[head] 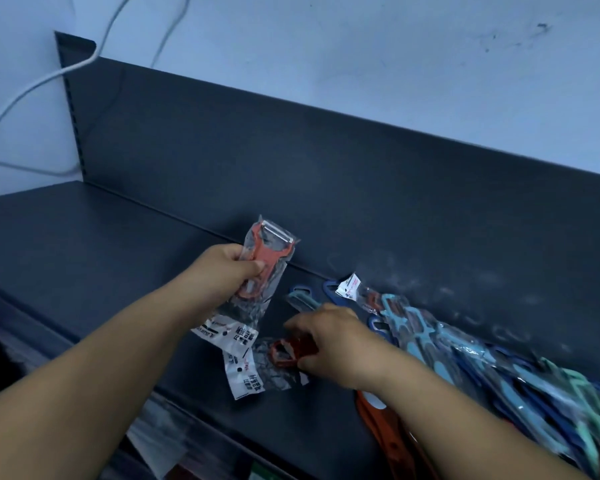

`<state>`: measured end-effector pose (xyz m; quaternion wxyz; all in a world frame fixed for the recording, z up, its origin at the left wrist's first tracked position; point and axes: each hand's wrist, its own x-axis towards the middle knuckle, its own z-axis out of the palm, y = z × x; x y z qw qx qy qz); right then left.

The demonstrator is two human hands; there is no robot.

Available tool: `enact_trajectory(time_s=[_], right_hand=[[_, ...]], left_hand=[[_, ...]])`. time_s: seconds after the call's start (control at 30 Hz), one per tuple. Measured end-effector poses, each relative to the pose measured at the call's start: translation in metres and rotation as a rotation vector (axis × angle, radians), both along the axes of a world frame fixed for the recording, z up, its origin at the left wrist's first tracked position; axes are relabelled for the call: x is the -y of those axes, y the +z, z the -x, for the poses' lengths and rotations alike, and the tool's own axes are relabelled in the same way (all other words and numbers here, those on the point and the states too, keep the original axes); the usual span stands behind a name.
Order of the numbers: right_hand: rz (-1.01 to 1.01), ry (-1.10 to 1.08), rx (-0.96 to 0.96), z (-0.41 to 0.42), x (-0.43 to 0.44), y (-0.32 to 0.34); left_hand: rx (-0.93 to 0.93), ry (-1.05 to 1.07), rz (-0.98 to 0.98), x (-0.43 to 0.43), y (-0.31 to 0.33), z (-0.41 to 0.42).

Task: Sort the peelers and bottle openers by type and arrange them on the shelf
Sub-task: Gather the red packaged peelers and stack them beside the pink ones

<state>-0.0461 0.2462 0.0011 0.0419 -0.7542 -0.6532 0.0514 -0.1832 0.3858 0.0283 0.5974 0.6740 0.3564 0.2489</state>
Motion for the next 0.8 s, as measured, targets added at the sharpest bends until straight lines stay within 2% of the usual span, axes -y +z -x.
enact_trajectory(time_s=[0.23,0.33,0.43,0.53,0.6,0.67,0.73,0.8], right_hand=[[-0.446,-0.036,-0.294,-0.011,0.018,0.016],[-0.589,0.045,-0.152,-0.014,0.024,0.025],[-0.563,0.035,-0.088,-0.019,0.029,0.026],[-0.570,0.031,-0.078,-0.025,0.033,0.022],[-0.645,-0.004,-0.099,-0.028,0.037,0.019],[-0.706,-0.131,-0.142,-0.029,0.042,0.021],[-0.745,-0.365,-0.325,-0.027,0.048,0.025],[-0.699,-0.589,-0.767,-0.027,0.053,0.029]], left_hand=[[0.006,-0.018,0.061,0.004,0.002,0.002],[-0.005,-0.058,0.043,0.011,0.007,-0.005],[0.039,-0.189,0.135,0.026,0.012,-0.014],[0.065,-0.366,0.199,0.040,0.012,-0.023],[0.074,-0.378,0.201,0.045,0.009,-0.028],[0.066,-0.332,0.187,0.049,0.005,-0.034],[0.082,-0.287,0.187,0.050,0.001,-0.039],[0.102,-0.254,0.190,0.054,-0.001,-0.044]])
